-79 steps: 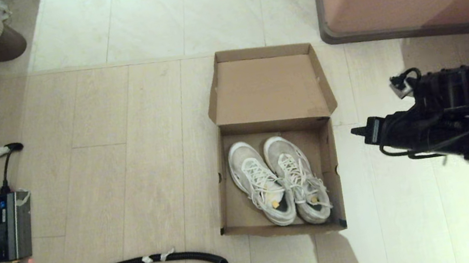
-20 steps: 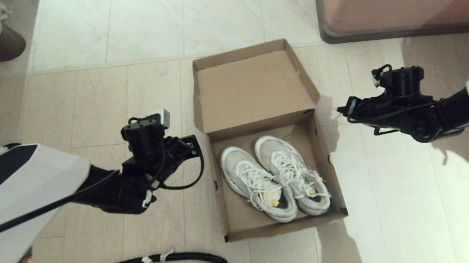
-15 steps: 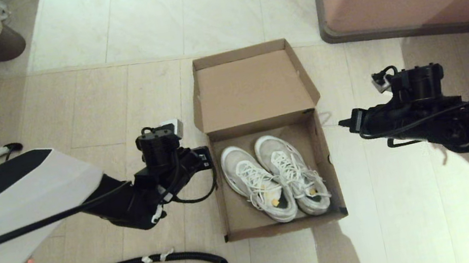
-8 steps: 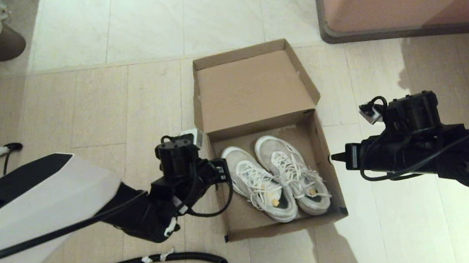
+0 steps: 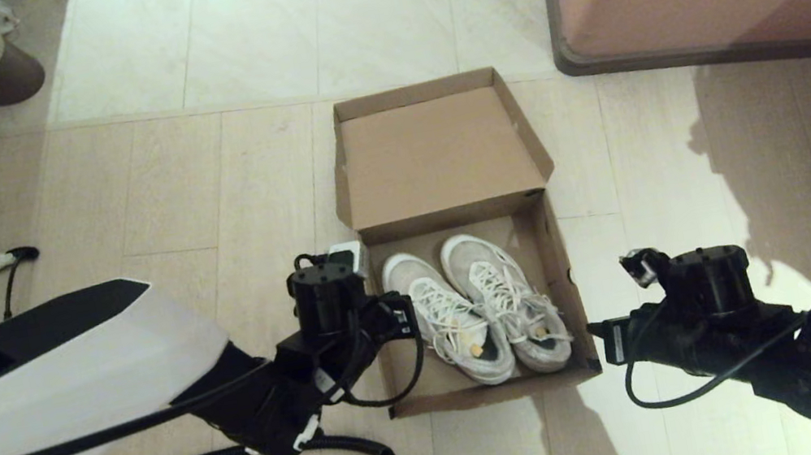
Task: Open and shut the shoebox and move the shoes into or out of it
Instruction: Close the shoe box
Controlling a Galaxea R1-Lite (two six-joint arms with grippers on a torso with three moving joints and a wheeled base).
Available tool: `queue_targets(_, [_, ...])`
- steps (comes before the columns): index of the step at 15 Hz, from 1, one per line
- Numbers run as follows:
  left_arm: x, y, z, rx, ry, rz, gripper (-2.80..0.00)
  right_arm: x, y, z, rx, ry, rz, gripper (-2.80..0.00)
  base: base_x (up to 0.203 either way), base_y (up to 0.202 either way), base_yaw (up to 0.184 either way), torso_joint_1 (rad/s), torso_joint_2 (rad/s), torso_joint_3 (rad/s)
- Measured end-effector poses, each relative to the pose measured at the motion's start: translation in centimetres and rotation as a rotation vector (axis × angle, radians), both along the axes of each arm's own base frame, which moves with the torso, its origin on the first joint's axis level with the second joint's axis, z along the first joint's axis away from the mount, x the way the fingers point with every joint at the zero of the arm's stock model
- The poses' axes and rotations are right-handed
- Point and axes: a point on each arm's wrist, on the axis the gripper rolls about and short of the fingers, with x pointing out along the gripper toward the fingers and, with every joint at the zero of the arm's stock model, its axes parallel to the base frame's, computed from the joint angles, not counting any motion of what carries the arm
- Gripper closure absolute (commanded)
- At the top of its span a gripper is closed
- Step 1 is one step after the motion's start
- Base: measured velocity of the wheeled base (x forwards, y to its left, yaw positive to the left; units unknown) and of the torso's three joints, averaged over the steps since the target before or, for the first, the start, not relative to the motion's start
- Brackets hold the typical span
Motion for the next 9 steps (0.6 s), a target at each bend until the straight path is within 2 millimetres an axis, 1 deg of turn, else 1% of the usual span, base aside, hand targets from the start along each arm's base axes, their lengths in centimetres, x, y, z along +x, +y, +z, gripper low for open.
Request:
queue_targets(3, [-0.1,0.1,1.4,-0.034,-0.050,0.001,0.00,-0.5,0.2,-2.6,-0.012,0.006,0.004,0.00,0.000,0.000,0.000,0.000,0.00,0.000])
queue_targets(5, [-0.2,0.1,2.0,-0.045,-0.067,0.000,0.00,-0.3,0.5,-3.9,-0.037,-0.007,-0.005,0.00,0.000,0.000,0.000,0.000,0.00,0.000])
queue_targets(7, [-0.3,0.2,2.6,-0.054,-0.079,0.000,0.00,0.2,0.8,-4.9,-0.043,-0.051,-0.013,0.00,0.000,0.000,0.000,0.000,0.00,0.000])
queue_targets(9, [-0.4,0.3,3.0,-0.060,-0.088,0.000,0.00,0.4,1.0,-5.8,-0.051,-0.048,-0.016,0.00,0.000,0.000,0.000,0.000,0.00,0.000])
